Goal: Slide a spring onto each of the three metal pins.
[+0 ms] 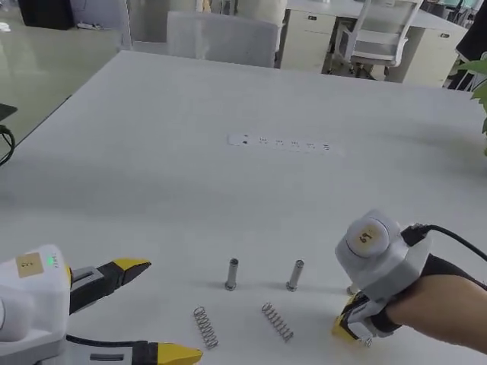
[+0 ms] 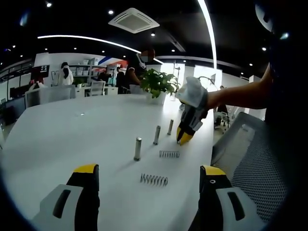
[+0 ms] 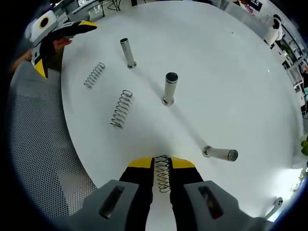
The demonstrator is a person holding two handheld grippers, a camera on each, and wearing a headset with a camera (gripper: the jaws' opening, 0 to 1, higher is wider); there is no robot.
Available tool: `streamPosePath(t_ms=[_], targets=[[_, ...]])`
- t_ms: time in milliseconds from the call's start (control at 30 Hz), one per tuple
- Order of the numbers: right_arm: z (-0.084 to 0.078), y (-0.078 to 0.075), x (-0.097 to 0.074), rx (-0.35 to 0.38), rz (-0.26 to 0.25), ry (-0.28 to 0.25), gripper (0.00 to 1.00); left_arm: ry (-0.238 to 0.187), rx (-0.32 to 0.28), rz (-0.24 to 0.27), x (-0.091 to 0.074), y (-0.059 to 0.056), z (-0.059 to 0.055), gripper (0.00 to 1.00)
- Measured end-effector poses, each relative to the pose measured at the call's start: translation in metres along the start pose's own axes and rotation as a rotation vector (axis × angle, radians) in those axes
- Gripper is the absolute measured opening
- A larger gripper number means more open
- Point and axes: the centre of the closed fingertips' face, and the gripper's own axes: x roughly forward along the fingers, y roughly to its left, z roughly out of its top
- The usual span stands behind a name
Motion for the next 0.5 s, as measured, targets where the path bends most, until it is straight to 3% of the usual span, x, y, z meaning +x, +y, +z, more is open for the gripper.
streamPosePath(t_ms=[500], targets=[[0.0018,-0.0034,0.0005,0.073,-0.014,0.012,0.08,0.004,0.007,0.004,-0.0027,0.0019,0.0025,0.83]])
